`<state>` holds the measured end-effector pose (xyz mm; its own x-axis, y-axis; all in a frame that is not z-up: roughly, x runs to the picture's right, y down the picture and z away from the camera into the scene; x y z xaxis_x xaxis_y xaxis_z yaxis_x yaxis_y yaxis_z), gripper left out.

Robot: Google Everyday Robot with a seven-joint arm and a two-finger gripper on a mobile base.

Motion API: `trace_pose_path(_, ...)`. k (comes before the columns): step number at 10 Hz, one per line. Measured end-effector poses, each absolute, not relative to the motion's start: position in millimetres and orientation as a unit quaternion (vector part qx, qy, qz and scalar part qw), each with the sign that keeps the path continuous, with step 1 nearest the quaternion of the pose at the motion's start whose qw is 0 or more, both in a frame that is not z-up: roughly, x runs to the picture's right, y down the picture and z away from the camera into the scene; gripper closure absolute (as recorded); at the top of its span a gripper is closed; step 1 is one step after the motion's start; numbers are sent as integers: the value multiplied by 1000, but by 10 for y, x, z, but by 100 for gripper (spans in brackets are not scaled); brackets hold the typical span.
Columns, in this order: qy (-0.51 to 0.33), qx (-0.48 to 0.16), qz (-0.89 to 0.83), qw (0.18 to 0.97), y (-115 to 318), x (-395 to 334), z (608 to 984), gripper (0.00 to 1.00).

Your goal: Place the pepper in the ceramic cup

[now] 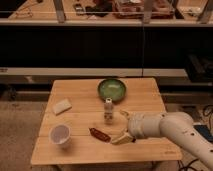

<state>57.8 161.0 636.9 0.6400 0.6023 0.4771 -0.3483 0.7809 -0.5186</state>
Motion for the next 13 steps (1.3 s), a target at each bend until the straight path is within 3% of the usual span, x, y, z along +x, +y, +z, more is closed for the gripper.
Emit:
trace_pose_path(4, -317, -197, 262, 890, 1519, 527, 6410, 20)
trace_pose_path(13, -244, -239, 215, 915, 1206, -360, 6736, 20)
